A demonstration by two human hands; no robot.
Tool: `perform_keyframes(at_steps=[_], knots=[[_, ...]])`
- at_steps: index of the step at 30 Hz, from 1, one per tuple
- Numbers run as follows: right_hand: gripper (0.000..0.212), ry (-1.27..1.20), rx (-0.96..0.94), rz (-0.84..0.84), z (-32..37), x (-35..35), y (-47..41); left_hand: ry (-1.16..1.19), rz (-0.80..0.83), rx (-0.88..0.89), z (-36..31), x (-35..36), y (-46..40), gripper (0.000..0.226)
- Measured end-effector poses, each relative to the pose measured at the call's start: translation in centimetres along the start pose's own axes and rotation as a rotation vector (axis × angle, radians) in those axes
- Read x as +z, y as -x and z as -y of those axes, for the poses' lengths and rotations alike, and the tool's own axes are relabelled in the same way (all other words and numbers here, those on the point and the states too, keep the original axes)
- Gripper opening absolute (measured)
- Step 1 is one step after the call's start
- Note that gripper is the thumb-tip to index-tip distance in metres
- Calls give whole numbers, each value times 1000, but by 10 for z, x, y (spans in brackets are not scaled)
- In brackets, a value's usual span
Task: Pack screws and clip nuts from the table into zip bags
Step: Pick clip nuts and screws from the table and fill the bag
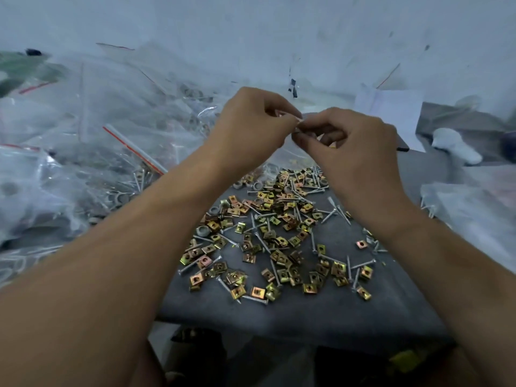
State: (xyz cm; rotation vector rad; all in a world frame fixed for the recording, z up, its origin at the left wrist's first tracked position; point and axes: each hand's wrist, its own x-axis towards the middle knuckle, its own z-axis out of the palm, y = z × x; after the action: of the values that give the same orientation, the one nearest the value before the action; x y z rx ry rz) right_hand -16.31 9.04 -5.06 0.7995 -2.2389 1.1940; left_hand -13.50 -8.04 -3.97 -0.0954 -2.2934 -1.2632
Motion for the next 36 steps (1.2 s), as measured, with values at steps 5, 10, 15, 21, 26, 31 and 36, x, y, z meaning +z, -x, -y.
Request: perform_keyframes(at_steps=[5,10,15,21,26,31,36], knots=[[25,2,6,-14,3,4,0,74,13,-15,5,-1,-2,24],[22,-6,3,31,7,4,-2,168,-46,-114,7,-4,-5,23],[25,139,-104,-11,12,5,1,250,-90,-207,3,-8,-5,22],[9,87,-341,312,36,22,27,348,-206,-393,7,-24,-9,23],[12,74,-450,671,41,51,49,277,-137,-409,15,-48,-6,22],[16,153,-471,760,32,67,57,239,-110,-386,24,-59,-4,21],[17,137,-377,678,32,72,63,225,-115,-395,25,-60,-2,19]])
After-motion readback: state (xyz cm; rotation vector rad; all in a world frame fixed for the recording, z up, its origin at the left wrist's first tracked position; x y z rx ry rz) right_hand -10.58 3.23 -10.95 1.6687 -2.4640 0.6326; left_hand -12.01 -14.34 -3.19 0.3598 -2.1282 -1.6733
